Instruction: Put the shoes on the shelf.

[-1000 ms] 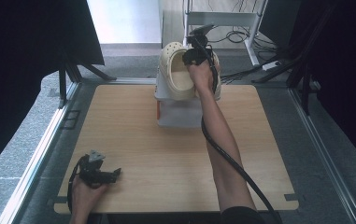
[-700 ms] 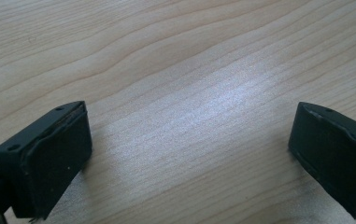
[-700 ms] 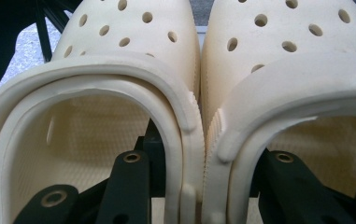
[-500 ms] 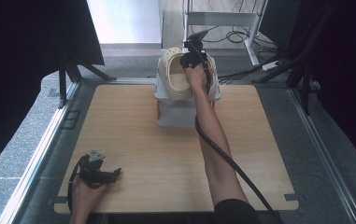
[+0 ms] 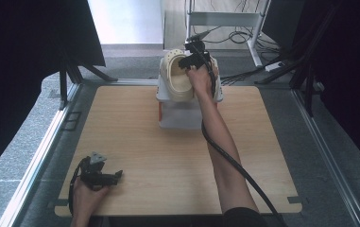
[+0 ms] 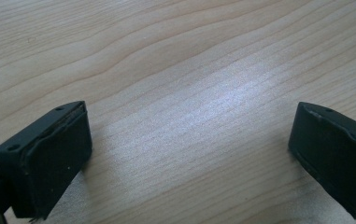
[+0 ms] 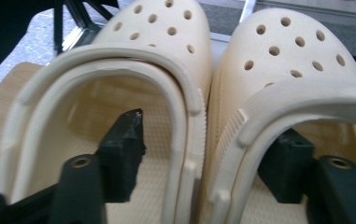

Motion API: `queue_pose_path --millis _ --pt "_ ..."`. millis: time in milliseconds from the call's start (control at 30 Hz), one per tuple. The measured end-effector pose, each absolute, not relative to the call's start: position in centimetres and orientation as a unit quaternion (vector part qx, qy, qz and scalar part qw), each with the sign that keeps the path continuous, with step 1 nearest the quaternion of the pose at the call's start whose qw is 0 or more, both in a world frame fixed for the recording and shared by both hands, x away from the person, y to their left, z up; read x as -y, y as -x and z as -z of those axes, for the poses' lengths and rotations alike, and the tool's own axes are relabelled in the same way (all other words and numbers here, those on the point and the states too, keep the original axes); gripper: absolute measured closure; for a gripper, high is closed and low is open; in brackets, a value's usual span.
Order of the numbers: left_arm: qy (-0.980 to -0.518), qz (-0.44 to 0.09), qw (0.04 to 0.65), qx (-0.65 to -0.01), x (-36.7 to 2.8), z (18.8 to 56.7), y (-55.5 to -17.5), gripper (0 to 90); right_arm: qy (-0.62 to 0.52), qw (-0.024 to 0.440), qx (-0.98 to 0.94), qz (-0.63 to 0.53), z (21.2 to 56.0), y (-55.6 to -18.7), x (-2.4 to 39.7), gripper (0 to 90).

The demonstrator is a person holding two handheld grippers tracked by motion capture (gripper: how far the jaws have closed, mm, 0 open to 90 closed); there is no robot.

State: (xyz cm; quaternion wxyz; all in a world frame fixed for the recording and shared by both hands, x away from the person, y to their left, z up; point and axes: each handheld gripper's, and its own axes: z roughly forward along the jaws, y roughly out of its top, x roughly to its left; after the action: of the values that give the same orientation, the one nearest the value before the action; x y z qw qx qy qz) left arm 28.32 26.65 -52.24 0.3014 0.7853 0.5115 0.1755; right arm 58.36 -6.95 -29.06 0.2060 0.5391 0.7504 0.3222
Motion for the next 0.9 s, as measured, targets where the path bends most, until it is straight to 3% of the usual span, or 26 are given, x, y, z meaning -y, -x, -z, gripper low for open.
queue_pose_path --millis 67,333,900 --pt "-0.785 -0.175 0.302 -0.511 -26.6 52.2 -28.3 0.0 -0.533 0.188 -0.753 -0.336 28.8 -58.1 7.4 26.2" --pt "-0.785 -0.175 0.301 -0.511 -26.6 52.2 -28.3 0.0 -0.498 0.178 -0.774 -0.348 28.0 -56.7 7.8 13.6" --pt "-0.784 -0.177 0.302 -0.512 -26.6 52.3 -28.3 0.0 -0.426 0.186 -0.807 -0.364 26.6 -53.1 8.8 8.9"
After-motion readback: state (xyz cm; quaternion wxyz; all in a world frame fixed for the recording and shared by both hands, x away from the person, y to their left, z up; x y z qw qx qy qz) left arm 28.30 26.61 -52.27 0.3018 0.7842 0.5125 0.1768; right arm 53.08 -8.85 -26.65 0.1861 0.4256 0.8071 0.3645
